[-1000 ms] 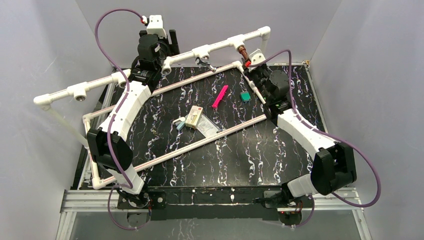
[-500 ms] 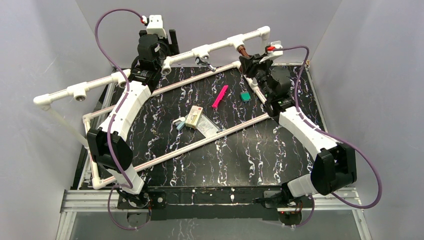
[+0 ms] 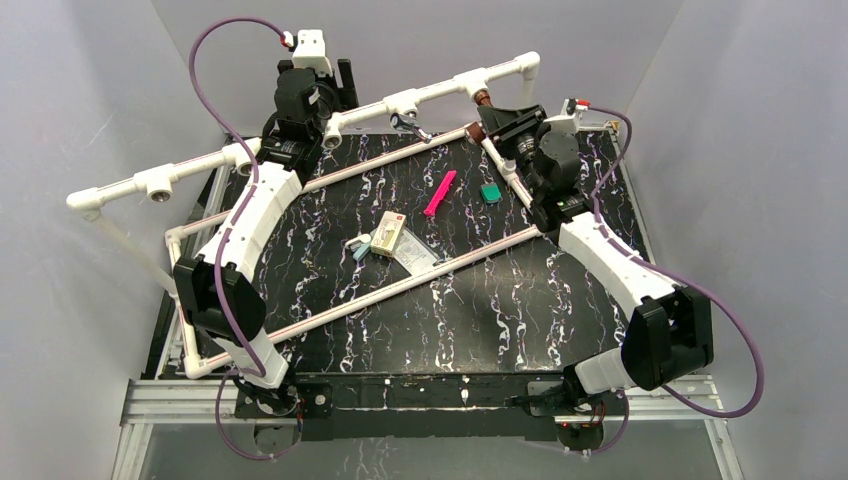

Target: Install the water faucets

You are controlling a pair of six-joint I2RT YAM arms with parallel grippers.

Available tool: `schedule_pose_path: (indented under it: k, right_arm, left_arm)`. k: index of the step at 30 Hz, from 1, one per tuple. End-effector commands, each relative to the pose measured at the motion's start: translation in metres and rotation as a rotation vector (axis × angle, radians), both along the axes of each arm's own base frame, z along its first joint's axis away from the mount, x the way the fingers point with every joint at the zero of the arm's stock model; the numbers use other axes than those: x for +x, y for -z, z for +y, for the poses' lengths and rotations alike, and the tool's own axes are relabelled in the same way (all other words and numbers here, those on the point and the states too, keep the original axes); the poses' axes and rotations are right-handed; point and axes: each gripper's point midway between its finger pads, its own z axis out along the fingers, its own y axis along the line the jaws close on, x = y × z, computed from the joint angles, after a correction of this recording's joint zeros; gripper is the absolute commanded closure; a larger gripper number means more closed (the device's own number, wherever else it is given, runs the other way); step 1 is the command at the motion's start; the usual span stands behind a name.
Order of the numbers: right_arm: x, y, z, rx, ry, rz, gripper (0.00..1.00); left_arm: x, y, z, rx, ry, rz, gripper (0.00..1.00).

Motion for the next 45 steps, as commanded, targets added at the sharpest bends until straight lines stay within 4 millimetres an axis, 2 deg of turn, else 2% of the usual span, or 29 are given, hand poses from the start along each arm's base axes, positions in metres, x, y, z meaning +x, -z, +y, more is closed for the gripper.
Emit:
schedule_pose_path:
  k: [1, 11, 18, 26, 29, 36, 40, 45]
  right_arm:
    - [-0.016, -0.066, 0.006, 0.469, -0.119, -0.034, 0.99]
    - [-0.015, -0.070, 0.002, 0.789, -0.183, 0.081, 0.99]
    - [-0.020, -0.084, -0.001, 0.831, -0.184, 0.135, 0.99]
    - [-0.028, -0.088, -0.004, 0.800, -0.174, 0.120, 0.58]
    - [-0.029, -0.086, -0.005, 0.789, -0.173, 0.115, 0.48]
    - [-0.034, -0.085, -0.005, 0.762, -0.177, 0.108, 0.33]
    - [-0.039, -0.085, -0.001, 0.726, -0.200, 0.109, 0.29]
    - [-0.047, -0.072, 0.001, 0.687, -0.206, 0.146, 0.25]
  left_arm:
    - [-0.023, 0.108, -0.013, 0.097, 0.067, 0.330, 0.25]
    - [-0.025, 0.108, -0.014, 0.092, 0.072, 0.331, 0.25]
    - [-0.025, 0.106, -0.013, 0.093, 0.069, 0.330, 0.25]
    - [-0.026, 0.107, -0.014, 0.086, 0.069, 0.334, 0.25]
    - [-0.025, 0.106, -0.014, 0.083, 0.071, 0.332, 0.25]
    - [-0.026, 0.107, -0.014, 0.085, 0.070, 0.335, 0.25]
    - [-0.026, 0.108, -0.014, 0.087, 0.069, 0.336, 0.25]
    - [-0.026, 0.108, -0.014, 0.087, 0.070, 0.336, 0.25]
